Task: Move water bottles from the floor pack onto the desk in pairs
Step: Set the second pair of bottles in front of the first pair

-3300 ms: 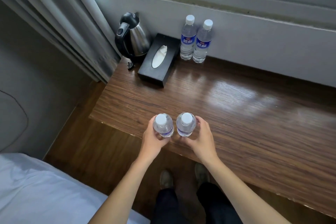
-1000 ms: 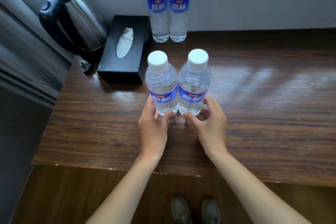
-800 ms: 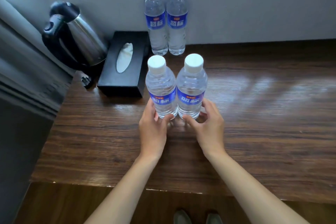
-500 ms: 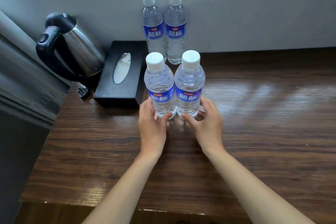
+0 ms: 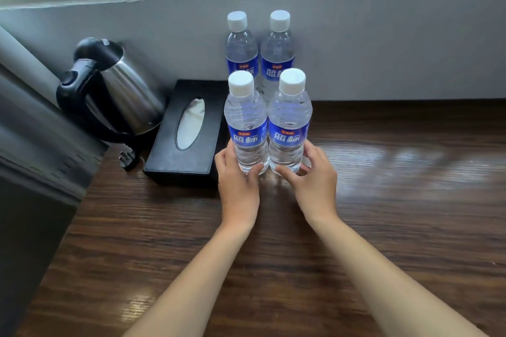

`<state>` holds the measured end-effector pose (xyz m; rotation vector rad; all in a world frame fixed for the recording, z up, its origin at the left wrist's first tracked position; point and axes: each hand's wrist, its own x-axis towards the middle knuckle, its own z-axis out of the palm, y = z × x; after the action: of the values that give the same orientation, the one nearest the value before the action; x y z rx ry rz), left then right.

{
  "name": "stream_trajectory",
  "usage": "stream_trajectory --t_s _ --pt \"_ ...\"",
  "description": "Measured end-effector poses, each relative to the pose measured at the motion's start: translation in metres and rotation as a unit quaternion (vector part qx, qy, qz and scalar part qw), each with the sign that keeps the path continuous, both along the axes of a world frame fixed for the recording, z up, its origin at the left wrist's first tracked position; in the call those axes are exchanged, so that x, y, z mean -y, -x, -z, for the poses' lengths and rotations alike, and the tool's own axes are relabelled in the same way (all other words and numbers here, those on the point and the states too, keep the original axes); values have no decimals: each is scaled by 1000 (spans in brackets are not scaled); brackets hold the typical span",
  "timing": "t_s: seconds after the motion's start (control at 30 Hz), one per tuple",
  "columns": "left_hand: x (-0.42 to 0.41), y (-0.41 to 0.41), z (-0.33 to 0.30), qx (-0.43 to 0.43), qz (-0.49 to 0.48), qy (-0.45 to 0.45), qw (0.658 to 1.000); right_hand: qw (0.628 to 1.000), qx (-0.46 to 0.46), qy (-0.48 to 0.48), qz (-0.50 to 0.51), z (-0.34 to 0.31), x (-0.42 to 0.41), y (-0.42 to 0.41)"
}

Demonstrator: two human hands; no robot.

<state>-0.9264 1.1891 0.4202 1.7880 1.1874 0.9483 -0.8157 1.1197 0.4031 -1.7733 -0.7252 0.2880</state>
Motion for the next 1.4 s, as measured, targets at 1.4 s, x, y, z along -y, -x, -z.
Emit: stream_trajectory --t_s 1.4 --pt "-47 -40 25 -36 -101 16 994 997 -18 21 74 10 -71 -27"
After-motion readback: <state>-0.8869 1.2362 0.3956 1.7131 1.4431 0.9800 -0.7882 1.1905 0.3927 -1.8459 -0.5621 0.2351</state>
